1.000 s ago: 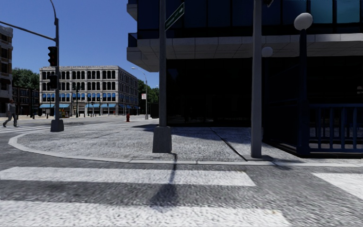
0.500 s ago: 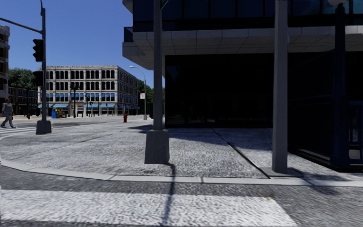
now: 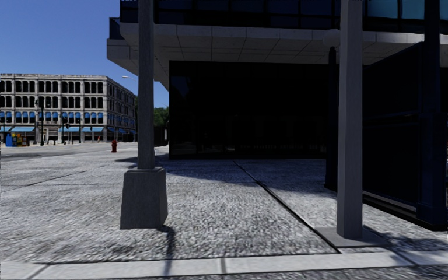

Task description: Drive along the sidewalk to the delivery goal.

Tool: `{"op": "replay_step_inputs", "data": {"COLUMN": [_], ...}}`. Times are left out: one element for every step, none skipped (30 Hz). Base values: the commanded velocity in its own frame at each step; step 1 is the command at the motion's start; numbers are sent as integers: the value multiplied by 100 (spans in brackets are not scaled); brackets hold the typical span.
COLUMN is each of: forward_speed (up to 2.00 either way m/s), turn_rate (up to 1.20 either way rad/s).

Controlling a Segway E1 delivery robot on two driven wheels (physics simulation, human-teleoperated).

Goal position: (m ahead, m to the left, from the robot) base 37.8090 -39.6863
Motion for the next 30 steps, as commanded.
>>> {"op": "replay_step_inputs", "data": {"forward_speed": [152,152,152,152,152,152,152,152,152,152,152,152,152,152,152,152,152,152,152,152,152,152,152,152,152,152,152,152,152,152], "turn_rate": [-50,-45,-25,-25,-2,0,0,0,0,0,0,0,0,0,0,0,0,0,0,0,0,0,0,-5,-21,-21,-32,-37,-37,-38]}}
